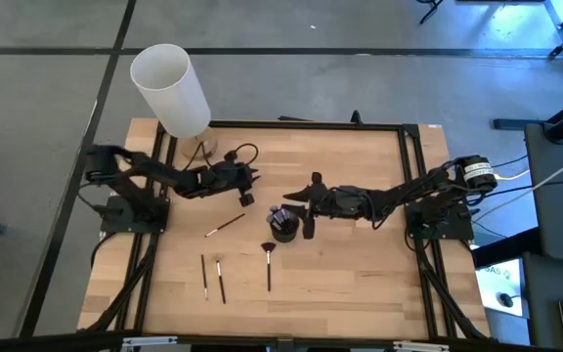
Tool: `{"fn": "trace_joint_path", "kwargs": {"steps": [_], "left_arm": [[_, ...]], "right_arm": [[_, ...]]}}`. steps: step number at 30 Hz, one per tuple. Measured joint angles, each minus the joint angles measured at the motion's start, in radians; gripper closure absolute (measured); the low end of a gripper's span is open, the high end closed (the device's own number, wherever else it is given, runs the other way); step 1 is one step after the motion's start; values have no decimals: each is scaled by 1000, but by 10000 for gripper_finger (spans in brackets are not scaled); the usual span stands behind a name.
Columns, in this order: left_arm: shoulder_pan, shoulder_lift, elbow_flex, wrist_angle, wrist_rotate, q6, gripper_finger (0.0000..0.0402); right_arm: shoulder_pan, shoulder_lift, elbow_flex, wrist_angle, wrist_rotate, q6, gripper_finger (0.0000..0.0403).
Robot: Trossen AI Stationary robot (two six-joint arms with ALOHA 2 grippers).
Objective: Pick & Place Makeup Brushes
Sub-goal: Put the eyeshadow brush into the makeup organizer
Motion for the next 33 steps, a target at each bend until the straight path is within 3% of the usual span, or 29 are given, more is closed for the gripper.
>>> {"fn": "trace_joint_path", "kwargs": {"steps": [6, 9, 11, 14, 17, 19, 22, 25, 33], "left_arm": [[-32, -231, 1, -348, 11, -8, 313], [-36, -351, 1, -580, 120, -100, 313], [-36, -413, 1, -694, 205, -249, 313], [-37, -481, 1, -785, 307, -443, 313], [-58, -520, 1, -886, 432, -507, 313], [-98, -532, 7, -998, 490, -604, 313], [-209, -517, 55, -1212, 566, -753, 313], [-342, -490, 110, -1376, 501, -894, 313], [-593, -415, 143, -1406, 131, -1138, 313]], "right_arm": [[-4, -50, 0, -18, 103, -71, 237], [-4, -99, 1, -36, 175, -147, 236], [-4, -131, 1, -48, 240, -215, 236], [-14, -171, 1, -83, 387, -332, 236], [-48, -191, 1, -142, 483, -337, 236], [-81, -195, 1, -218, 419, -239, 236], [-131, -179, 1, -304, 152, -55, 236], [-150, -142, 1, -339, 16, -4, 236], [-149, -80, 1, -378, 12, -10, 236]]}}
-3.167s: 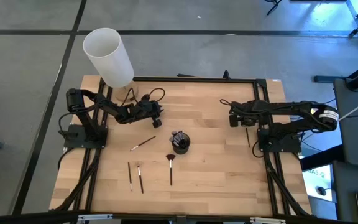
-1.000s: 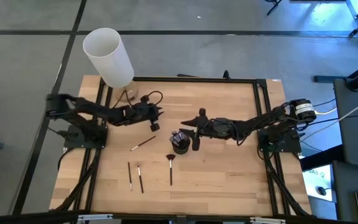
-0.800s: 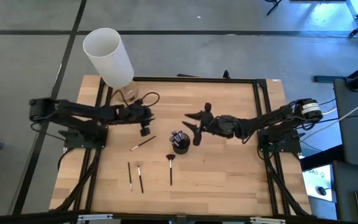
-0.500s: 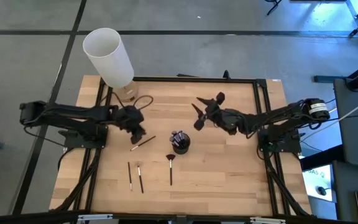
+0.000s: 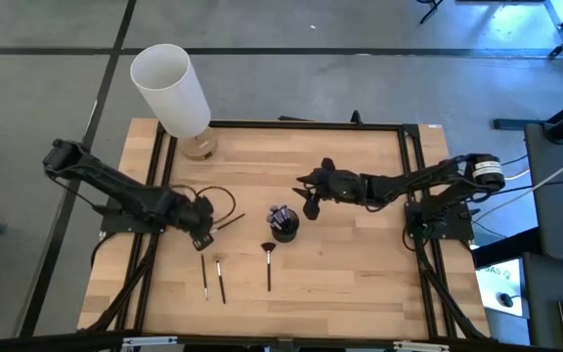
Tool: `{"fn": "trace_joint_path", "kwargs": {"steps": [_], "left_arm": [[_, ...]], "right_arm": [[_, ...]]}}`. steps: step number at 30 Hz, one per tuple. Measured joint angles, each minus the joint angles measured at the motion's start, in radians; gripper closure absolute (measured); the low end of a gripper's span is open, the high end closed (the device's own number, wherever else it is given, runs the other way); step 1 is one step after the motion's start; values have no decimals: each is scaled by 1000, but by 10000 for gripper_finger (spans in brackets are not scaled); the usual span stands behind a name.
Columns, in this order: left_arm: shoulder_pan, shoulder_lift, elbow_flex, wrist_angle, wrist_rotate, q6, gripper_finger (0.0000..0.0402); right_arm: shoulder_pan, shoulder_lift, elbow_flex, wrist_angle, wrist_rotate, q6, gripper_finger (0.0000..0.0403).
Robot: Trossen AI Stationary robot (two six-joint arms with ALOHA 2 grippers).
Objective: Pick & Place Makeup Brushes
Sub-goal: Put the eyeshadow brush into the makeup organizer
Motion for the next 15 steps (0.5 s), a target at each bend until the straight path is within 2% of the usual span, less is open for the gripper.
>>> {"fn": "trace_joint_path", "kwargs": {"steps": [2, 5, 15], "left_arm": [[-47, 29, 0, 8, -47, -2, 313], [-89, 71, 0, 12, -40, 35, 313], [-117, 147, -4, 88, -40, 132, 305]], "right_arm": [[0, 7, 0, 0, 0, -5, 236], [0, 10, 0, -4, 0, -23, 236], [0, 10, 0, -4, -2, -70, 236]]}}
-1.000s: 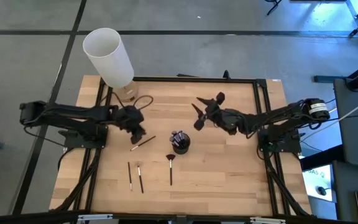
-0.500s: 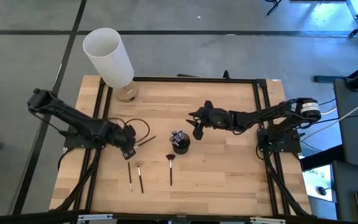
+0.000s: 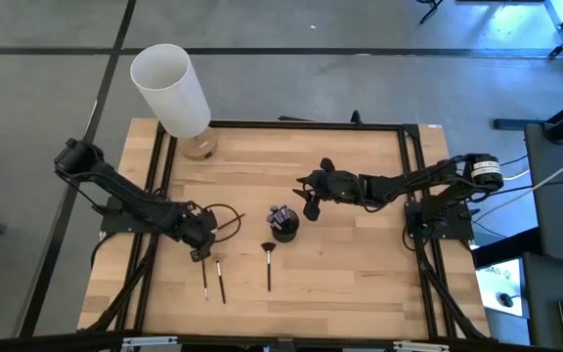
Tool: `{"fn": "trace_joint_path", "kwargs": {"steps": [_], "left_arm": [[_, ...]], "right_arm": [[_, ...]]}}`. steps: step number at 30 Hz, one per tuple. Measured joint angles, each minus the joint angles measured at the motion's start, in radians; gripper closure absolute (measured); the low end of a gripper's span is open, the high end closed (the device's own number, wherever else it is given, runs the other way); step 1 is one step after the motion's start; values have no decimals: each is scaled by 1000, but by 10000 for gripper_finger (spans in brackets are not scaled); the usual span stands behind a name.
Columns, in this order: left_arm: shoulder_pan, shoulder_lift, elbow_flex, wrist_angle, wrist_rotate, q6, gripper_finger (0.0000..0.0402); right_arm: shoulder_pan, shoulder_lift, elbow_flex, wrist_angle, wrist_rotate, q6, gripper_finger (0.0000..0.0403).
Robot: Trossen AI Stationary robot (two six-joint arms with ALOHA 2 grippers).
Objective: Pick & Place Makeup Brushes
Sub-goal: Put the eyeshadow brush into the makeup organizer
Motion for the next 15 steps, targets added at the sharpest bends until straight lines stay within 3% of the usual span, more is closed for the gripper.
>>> {"fn": "trace_joint_path", "kwargs": {"steps": [9, 12, 15], "left_arm": [[0, 26, -57, 74, 27, -24, 257], [0, 29, -56, 78, 30, -11, 272], [0, 30, -56, 80, 28, 22, 314]], "right_arm": [[0, 0, 0, 0, -61, 2, 236], [1, 0, 0, 0, -61, 1, 236], [0, 0, 0, 0, -61, 1, 236]]}}
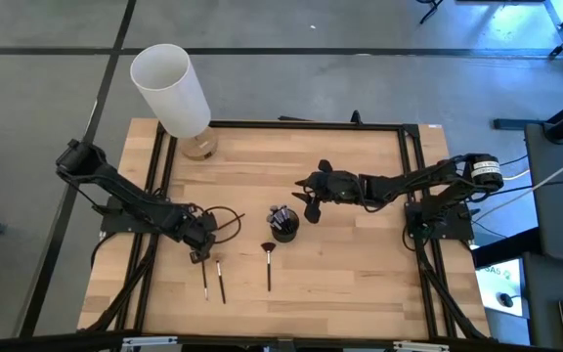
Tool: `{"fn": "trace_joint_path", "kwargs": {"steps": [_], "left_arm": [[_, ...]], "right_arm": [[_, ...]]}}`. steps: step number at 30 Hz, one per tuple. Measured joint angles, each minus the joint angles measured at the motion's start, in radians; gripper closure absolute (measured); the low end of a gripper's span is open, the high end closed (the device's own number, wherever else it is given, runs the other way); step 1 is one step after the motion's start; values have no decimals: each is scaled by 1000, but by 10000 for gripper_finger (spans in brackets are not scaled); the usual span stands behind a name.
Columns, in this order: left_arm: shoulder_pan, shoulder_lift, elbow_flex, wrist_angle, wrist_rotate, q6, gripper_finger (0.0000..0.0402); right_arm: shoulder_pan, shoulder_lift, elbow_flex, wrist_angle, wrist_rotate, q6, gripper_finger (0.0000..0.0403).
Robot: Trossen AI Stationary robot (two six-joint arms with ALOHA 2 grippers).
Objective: Pick & Place Makeup Brushes
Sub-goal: Put the eyeshadow brush into the makeup organizer
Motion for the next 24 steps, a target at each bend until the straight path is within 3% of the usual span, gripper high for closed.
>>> {"fn": "trace_joint_path", "kwargs": {"steps": [5, 10, 12, 18, 24], "left_arm": [[2, 1, 0, -3, -14, 59, 392], [3, 5, 36, -127, -46, 260, 397], [3, 4, 87, -213, -115, 317, 399], [3, 3, 224, -372, -369, 287, 399], [33, 3, 371, -340, -412, 358, 397]], "right_arm": [[0, 0, 0, 0, -3, 1, 236], [0, 0, 0, 0, -10, -2, 236], [0, 0, 0, 0, -9, -2, 236], [0, 0, 0, 0, -8, -5, 236], [0, 0, 0, 0, -8, -1, 236]]}}
